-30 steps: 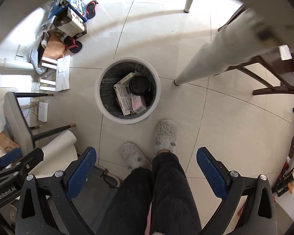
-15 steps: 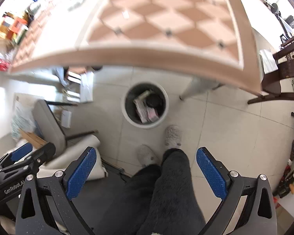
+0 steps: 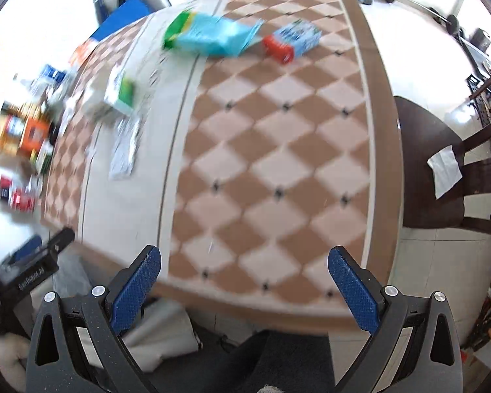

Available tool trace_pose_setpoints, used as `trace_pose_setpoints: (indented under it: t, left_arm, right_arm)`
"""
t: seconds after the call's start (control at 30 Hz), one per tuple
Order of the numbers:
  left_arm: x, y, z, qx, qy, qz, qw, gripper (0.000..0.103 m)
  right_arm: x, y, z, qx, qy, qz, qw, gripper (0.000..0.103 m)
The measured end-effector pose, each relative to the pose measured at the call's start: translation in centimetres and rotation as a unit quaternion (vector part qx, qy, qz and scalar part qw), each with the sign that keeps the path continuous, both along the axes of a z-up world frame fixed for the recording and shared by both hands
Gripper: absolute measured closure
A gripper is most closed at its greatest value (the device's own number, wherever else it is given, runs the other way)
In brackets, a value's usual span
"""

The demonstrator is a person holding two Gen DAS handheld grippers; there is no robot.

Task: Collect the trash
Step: 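Raise both empty tools back toward the table, then grasp the silver blister pack with the left tool while the right tool grasps the milk carton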

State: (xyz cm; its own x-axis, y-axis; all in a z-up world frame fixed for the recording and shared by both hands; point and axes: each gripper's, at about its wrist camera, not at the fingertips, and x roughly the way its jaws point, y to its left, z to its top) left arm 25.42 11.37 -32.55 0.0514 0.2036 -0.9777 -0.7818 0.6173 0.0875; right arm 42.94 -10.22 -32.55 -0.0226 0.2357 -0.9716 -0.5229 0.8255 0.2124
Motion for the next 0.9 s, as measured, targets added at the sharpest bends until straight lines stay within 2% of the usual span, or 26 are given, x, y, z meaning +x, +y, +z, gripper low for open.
trace_pose_setpoints:
  t: [0.13, 0.23, 0.33, 0.43, 0.5, 0.57, 0.6, 0.63, 0.67, 0.7, 0.9]
  left_arm:
    - [4.5, 3.7, -4.4, -0.038, 0.029, 0.012, 0.9988, 0.0]
    - [6.4, 5.7, -7.2, -0.064, 0.046, 0.021, 0.9967, 0.0]
    - [7.6, 7.3, -9.1, -0.088, 0.05, 0.027, 0.9945, 0.001]
    - [8.2, 8.1, -10.2, -0.104, 0.048, 0.032, 0.9929, 0.001]
    - [8.2, 8.4, -10.5, -0.112, 0.041, 0.037, 0.9922, 0.003]
    - [8.0, 8.5, -10.3, -0.116, 0.03, 0.04, 0.9919, 0.008]
    - [7.9, 8.4, -10.2, -0.119, 0.025, 0.04, 0.9917, 0.015]
    - [8.1, 8.3, -10.1, -0.12, 0.023, 0.038, 0.9918, 0.023]
    - [8.1, 8.0, -9.8, -0.117, 0.022, 0.032, 0.9924, 0.028]
    - [8.2, 7.7, -9.5, -0.116, 0.021, 0.028, 0.9927, 0.037]
    - [6.9, 5.4, -9.1, -0.12, 0.024, 0.025, 0.9922, 0.04]
  right_arm:
    - [9.3, 3.3, -3.1, -0.008, 0.008, -0.052, 0.999, 0.0]
    - [14.8, 5.4, -5.9, -0.014, 0.026, -0.097, 0.995, 0.0]
    - [19.4, 7.5, -8.7, -0.011, 0.044, -0.137, 0.99, 0.001]
    - [22.6, 9.3, -10.9, -0.013, 0.054, -0.162, 0.985, 0.008]
    - [23.9, 10.3, -12.2, -0.013, 0.062, -0.175, 0.983, 0.011]
    - [24.8, 11.3, -13.2, -0.008, 0.063, -0.172, 0.983, 0.02]
    - [25.0, 11.7, -13.0, -0.01, 0.05, -0.166, 0.985, 0.024]
    - [25.1, 12.4, -12.9, -0.011, 0.042, -0.152, 0.987, 0.036]
    - [25.1, 12.8, -12.9, -0.01, 0.039, -0.142, 0.989, 0.039]
    - [25.0, 13.0, -12.9, -0.011, 0.034, -0.137, 0.99, 0.039]
    - [22.7, 11.5, -12.5, -0.007, 0.038, -0.113, 0.993, 0.044]
